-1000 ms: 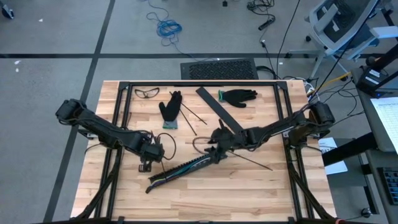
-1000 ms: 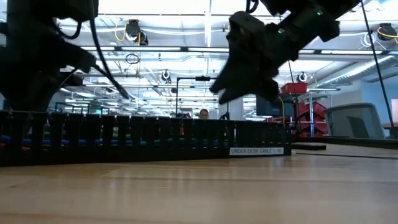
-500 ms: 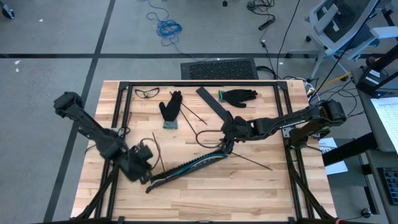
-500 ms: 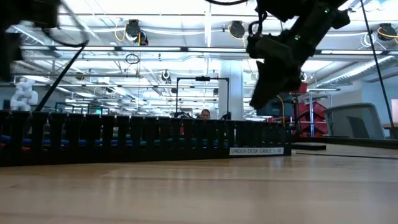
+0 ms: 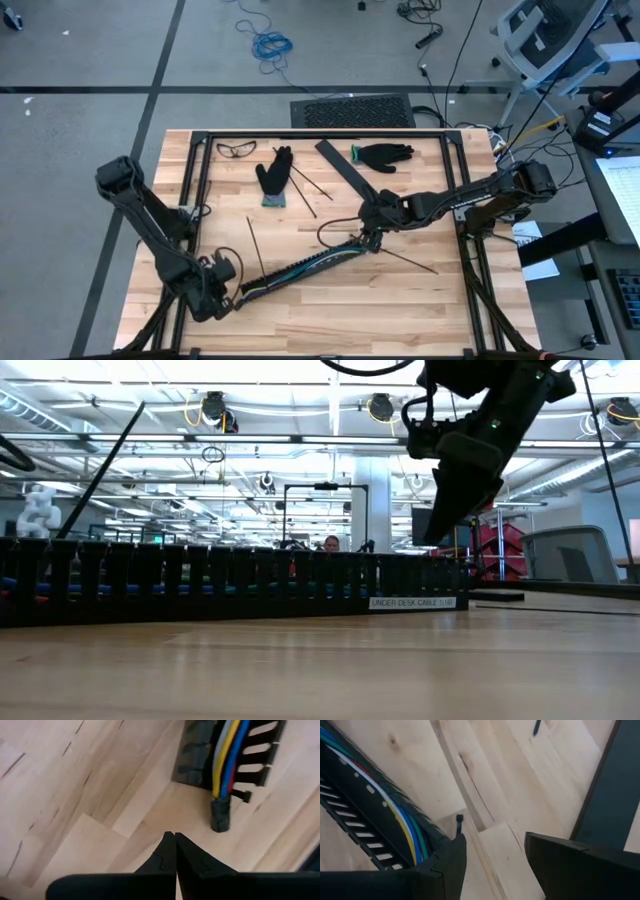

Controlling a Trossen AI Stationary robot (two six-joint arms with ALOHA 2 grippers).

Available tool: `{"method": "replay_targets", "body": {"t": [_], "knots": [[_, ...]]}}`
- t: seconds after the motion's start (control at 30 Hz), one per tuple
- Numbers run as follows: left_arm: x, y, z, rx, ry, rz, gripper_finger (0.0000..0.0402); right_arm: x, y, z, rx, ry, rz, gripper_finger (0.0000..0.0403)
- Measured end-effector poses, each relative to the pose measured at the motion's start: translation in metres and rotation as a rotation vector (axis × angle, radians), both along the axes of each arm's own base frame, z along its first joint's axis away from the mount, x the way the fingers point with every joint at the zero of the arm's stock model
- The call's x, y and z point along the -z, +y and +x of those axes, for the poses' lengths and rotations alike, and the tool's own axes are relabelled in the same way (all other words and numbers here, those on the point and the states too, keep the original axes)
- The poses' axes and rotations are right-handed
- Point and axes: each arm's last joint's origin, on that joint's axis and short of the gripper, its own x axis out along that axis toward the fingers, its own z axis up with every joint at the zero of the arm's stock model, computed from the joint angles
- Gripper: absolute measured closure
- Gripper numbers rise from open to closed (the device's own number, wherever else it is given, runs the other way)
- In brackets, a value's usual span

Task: Ziptie cables
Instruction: Put the ziptied cables in the black cable duct

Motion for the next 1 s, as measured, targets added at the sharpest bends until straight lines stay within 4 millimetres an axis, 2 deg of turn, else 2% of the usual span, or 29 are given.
{"method": "replay_targets", "body": {"t": [0.27,0.5,0.73,0.87,1.0], "knots": [[0.011,-0.01,0.014,0.062,-0.032,-0.044,0.0401,0.0,0.0,0.0,0.012,0.0,0.007,0.0211],[0.021,-0.022,0.01,0.074,0.141,-0.163,0.0401,0.0,0.0,-0.001,0.016,0.003,0.008,0.0211],[0.03,-0.03,0.022,0.073,0.093,-0.216,0.0401,0.001,0.0,-0.001,0.042,0.005,0.021,0.0211],[0.04,-0.034,0.03,0.07,0.081,-0.222,0.0401,0.002,-0.004,-0.004,0.134,0.017,0.005,0.0211],[0.043,-0.035,0.032,0.067,0.083,-0.219,0.0402,0.008,-0.008,-0.007,0.247,0.06,0.062,0.0211]]}}
